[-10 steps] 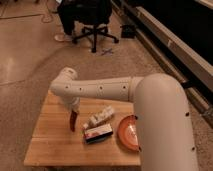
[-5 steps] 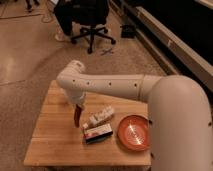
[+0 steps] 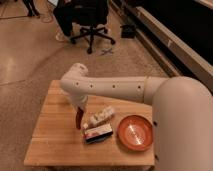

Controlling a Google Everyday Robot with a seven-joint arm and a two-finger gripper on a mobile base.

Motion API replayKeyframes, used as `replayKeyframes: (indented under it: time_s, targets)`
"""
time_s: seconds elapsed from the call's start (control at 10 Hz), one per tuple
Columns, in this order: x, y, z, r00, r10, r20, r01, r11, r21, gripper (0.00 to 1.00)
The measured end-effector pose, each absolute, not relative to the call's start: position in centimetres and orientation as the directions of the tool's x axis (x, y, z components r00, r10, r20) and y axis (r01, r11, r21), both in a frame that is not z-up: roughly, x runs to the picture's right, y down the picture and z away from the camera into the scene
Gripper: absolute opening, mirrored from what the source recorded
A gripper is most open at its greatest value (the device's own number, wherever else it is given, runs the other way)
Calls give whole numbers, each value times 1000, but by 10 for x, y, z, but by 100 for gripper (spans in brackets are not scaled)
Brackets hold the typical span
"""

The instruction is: Place the pepper in the ceramic bowl

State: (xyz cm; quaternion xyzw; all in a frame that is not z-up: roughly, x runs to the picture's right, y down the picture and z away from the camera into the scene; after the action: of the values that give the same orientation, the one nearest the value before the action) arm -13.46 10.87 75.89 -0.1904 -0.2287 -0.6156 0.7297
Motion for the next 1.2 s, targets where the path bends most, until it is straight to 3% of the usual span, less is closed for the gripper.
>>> replayKeyframes:
  time_s: [1.2]
  targets:
    - [-82,109,755,233,-789,569,970,230,-78,27]
